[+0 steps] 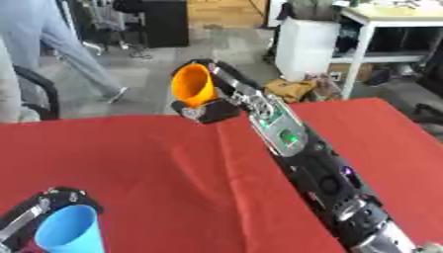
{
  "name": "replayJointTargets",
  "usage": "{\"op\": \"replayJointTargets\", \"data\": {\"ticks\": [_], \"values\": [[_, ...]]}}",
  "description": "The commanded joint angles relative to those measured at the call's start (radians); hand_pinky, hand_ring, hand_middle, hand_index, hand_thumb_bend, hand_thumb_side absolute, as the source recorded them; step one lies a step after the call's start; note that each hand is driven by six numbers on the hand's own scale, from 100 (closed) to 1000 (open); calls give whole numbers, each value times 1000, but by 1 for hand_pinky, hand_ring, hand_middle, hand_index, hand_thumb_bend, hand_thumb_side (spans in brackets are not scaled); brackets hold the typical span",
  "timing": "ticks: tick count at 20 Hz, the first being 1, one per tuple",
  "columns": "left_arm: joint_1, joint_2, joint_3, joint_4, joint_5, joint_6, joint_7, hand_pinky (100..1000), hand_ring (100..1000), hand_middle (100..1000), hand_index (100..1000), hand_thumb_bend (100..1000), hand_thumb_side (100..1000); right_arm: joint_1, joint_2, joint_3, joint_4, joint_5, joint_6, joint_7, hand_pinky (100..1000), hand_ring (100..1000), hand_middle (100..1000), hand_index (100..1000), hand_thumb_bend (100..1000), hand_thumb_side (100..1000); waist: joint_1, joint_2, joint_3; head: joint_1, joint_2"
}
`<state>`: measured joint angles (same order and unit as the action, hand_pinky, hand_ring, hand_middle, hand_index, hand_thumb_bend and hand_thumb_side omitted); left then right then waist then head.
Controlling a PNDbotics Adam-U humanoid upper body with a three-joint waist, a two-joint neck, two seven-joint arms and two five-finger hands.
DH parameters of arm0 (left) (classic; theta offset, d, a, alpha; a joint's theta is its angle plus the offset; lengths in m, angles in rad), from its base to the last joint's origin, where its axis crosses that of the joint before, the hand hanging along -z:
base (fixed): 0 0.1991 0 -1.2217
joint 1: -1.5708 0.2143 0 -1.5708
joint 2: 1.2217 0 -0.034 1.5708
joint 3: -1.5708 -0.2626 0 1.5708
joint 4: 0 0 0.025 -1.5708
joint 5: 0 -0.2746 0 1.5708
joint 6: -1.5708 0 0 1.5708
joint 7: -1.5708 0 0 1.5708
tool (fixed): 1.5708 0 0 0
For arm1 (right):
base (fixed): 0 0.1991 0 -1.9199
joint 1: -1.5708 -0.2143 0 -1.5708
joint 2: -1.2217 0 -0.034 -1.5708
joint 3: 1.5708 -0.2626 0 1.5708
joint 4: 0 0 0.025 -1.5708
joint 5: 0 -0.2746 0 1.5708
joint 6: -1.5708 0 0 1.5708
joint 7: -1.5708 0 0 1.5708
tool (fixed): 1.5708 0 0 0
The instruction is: Pour the contents of one cup into another cup.
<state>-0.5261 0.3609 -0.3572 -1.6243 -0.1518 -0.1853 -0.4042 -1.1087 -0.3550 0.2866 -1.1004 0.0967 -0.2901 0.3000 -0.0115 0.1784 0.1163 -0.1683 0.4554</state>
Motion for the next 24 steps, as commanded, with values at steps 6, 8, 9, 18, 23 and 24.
{"op": "replayJointTargets", "data": {"ticks": [6, 8, 9, 18, 23, 24], "values": [[-58, -10, -13, 61, -25, -46, -25, 511, 421, 466, 678, 510, 100, -25, 16, 27, -119, 68, -32, 9, 684, 519, 601, 753, 313, 100, -1, -23, -15, 13, -3], [-64, -12, -13, 70, -32, -52, -24, 512, 421, 466, 678, 510, 100, -24, 21, 36, -149, 95, -42, 8, 684, 519, 600, 752, 314, 100, 0, -24, -16, 13, -3], [-68, -13, -13, 73, -35, -55, -24, 512, 422, 466, 678, 509, 100, -23, 23, 41, -164, 110, -48, 8, 684, 519, 600, 751, 314, 100, 0, -24, -17, 14, -3], [-94, -28, -33, 92, -56, -81, -44, 513, 423, 467, 678, 510, 100, -28, 57, 72, -204, 254, -104, 16, 685, 520, 602, 750, 313, 100, 3, -26, -14, 13, -3], [-115, -41, -37, 100, -72, -94, -48, 514, 423, 466, 677, 511, 100, -24, 77, 82, -190, 333, -143, 7, 687, 521, 603, 749, 315, 100, 2, -26, -14, 14, -4], [-118, -44, -37, 103, -76, -96, -47, 514, 423, 466, 677, 512, 100, -23, 79, 82, -188, 346, -151, 4, 687, 521, 603, 749, 315, 100, 2, -26, -14, 15, -4]]}}
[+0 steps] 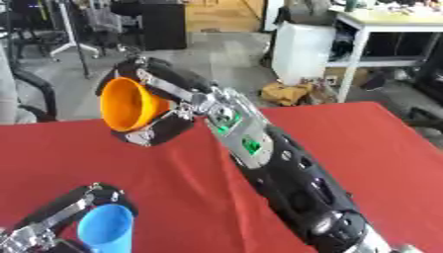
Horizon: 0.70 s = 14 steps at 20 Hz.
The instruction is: Pour the contents of one cup into another cup.
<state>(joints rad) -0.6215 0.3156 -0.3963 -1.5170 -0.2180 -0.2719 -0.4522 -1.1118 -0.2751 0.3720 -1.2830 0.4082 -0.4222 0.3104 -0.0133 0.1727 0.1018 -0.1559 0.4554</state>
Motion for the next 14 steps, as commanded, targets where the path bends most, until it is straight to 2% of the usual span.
{"op": "replayJointTargets", "data": {"ticks": [1, 14], "values": [[-24, 0, 3, -1, -13, -11, 2, 513, 423, 466, 677, 513, 100, -20, 1, -2, -5, 47, -27, -10, 687, 521, 603, 749, 315, 100, 4, -21, -1, 2, -4], [-19, -1, 29, 7, 15, -7, 24, 508, 417, 459, 668, 511, 100, -11, 4, -2, -43, 174, -89, -63, 684, 517, 598, 743, 295, 100, 9, -21, -4, 1, -7]]}}
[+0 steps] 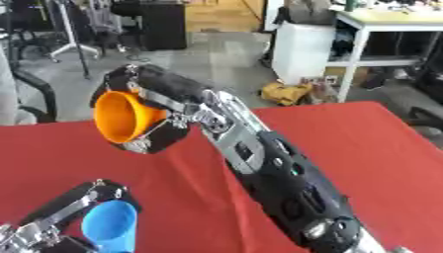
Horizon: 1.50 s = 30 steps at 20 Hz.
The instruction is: Pour the contents of one cup into another cup.
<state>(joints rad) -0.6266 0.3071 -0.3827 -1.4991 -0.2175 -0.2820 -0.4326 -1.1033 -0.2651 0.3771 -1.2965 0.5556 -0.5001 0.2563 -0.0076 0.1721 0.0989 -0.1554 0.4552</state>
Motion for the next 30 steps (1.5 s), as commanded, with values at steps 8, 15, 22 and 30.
{"op": "replayJointTargets", "data": {"ticks": [8, 15, 22, 30], "values": [[-16, 5, 22, -7, 38, 12, 7, 506, 415, 455, 663, 507, 100, -21, -7, -4, -43, 83, -33, -28, 684, 516, 597, 741, 275, 100, 5, -20, -3, 0, -7], [-19, 4, 23, 1, 53, 16, 3, 505, 413, 453, 660, 502, 100, -23, -8, 5, -62, 146, -66, -39, 686, 517, 596, 740, 253, 100, 5, -21, -4, -1, -7], [-21, 4, 27, 4, 60, 18, 7, 505, 413, 453, 659, 500, 100, -24, -7, 12, -74, 196, -87, -52, 687, 517, 596, 741, 244, 100, 6, -21, -5, -1, -7], [-26, 0, 26, 13, 73, 14, 3, 506, 414, 454, 660, 502, 100, -26, -4, 16, -74, 233, -106, -60, 686, 516, 594, 740, 236, 100, 5, -22, -5, -2, -7]]}}
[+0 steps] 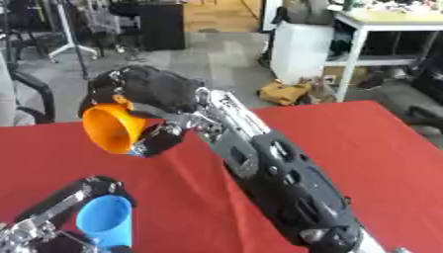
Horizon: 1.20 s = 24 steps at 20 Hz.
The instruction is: Pour the contents of one cup into another cup.
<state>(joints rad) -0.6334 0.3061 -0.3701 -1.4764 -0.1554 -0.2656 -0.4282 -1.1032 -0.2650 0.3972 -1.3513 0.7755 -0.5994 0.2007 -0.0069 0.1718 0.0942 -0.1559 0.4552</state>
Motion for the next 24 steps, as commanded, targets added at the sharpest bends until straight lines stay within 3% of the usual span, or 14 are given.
{"op": "replayJointTargets", "data": {"ticks": [1, 24], "values": [[-19, 1, 14, -10, 13, -3, -3, 506, 414, 454, 660, 502, 100, -26, -3, -4, -19, 16, -9, -5, 687, 517, 594, 741, 236, 100, 4, -22, -1, -1, -7], [-21, 0, 14, -9, 19, -12, -19, 509, 418, 456, 661, 503, 100, -20, -19, 0, -36, 33, -19, -11, 685, 516, 591, 741, 234, 100, 3, -22, 1, 0, -8]]}}
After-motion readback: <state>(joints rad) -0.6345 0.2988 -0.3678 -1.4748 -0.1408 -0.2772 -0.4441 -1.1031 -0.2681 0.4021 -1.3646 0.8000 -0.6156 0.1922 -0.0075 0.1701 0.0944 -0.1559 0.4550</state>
